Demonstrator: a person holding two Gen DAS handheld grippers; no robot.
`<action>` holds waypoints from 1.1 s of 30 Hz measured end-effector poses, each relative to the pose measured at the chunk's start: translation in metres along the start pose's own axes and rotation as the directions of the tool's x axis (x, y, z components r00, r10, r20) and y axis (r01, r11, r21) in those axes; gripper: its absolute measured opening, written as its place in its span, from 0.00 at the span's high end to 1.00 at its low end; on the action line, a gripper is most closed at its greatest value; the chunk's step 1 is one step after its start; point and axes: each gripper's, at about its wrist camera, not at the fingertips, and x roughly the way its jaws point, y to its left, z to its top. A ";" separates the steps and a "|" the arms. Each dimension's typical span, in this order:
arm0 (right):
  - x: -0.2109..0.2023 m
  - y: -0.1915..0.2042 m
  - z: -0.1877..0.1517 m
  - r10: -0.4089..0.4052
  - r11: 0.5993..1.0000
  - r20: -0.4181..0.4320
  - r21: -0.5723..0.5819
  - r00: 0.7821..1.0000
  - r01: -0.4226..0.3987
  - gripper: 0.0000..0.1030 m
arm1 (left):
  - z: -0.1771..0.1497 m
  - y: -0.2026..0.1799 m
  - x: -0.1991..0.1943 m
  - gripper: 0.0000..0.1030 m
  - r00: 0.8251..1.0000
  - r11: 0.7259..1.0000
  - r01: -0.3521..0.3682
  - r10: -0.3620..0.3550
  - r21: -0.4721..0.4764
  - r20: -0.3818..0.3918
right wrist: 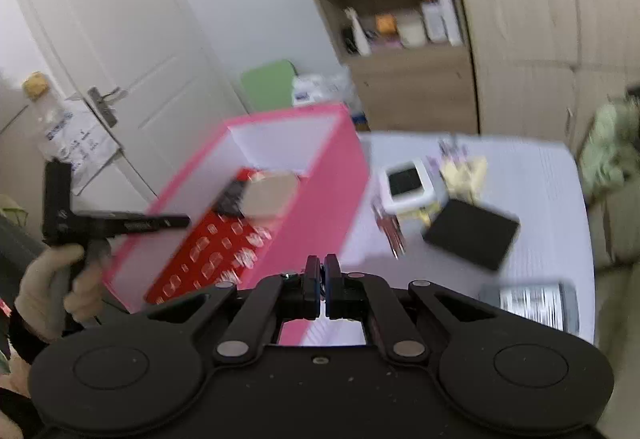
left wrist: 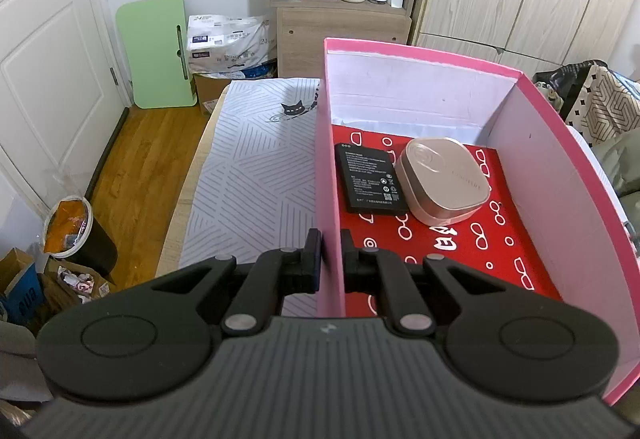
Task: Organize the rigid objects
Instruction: 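Carry the keys into the box and drop them onto the power bank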
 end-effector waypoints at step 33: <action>0.189 0.070 0.084 0.065 0.981 -0.232 -0.165 0.970 -0.106 0.90 | 0.000 0.001 0.000 0.92 1.000 1.000 0.001 -0.001 -0.001 -0.006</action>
